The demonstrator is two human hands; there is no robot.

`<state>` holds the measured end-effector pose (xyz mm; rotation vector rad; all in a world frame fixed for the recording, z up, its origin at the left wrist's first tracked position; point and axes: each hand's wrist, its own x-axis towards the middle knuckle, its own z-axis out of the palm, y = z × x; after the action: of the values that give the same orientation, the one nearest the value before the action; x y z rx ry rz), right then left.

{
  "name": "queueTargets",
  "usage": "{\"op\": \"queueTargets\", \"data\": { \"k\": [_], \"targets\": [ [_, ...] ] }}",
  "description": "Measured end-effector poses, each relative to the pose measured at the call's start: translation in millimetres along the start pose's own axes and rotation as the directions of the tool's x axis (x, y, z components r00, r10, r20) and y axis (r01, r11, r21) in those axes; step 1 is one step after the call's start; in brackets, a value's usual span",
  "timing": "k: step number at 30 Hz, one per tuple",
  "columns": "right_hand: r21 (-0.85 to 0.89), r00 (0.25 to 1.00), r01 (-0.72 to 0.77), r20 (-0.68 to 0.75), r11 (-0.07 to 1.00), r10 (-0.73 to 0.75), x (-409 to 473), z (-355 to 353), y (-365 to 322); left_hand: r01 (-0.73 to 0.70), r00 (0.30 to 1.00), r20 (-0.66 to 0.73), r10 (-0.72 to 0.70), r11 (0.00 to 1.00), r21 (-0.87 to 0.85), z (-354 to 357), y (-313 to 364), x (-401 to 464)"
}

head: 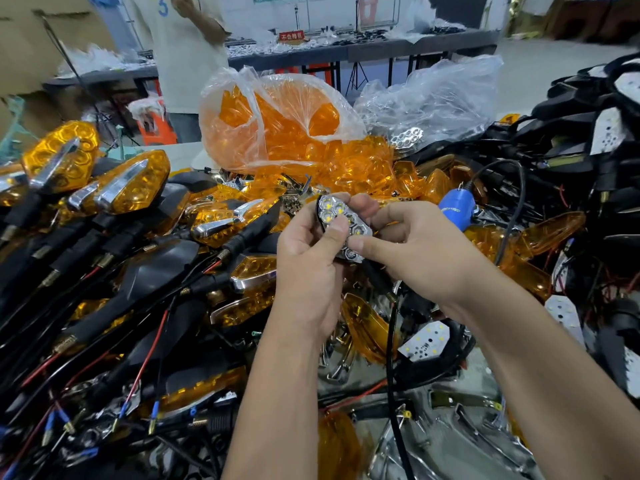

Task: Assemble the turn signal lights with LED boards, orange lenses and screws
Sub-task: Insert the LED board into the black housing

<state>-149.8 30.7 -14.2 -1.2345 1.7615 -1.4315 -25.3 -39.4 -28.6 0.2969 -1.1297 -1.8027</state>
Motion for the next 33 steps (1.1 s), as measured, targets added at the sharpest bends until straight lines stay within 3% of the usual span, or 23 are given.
{"op": "queueTargets", "data": {
  "k": [4,7,11,15,19,24,33],
  "targets": [
    [0.015,0.998,-0.058,-0.020,0.998,0.058,-2.6,1.4,-0.9,-0.005,1.000,-0.006,0.006,0.995,0.097,0.8,-1.5,-0.4],
    [-0.005,0.999,-0.027,-0.030,1.000,0.027,-6.4,-0.3,-5.9,0.001,1.000,0.017,-0.002,0.997,0.073,-0.5,1.8,-1.1],
    [0.221,0.995,-0.071,0.088,0.973,0.053,-12.3,-6.7,-15.9,0.010,0.994,0.106,-0.003,0.998,-0.058,-3.2,11.4,-2.7],
    [0.287,0.980,-0.137,0.178,0.948,0.087,-13.7,-7.9,-21.4,0.014,0.990,0.142,0.001,0.995,-0.102,-6.7,16.9,-1.3],
    [0.247,0.981,-0.150,0.157,0.957,0.113,-12.8,-4.7,-24.8,0.036,0.987,0.159,-0.021,0.995,-0.094,-9.9,19.3,-1.2],
    [0.013,0.992,-0.107,0.067,0.994,0.106,-10.4,-3.7,-21.6,0.042,0.998,0.042,-0.045,0.997,0.068,-7.8,11.7,-0.9],
    [0.074,0.994,-0.107,0.024,0.992,0.105,-8.4,-4.0,-20.2,0.131,0.991,-0.024,-0.129,0.973,0.189,-8.5,14.7,-2.3]
  ]
}}
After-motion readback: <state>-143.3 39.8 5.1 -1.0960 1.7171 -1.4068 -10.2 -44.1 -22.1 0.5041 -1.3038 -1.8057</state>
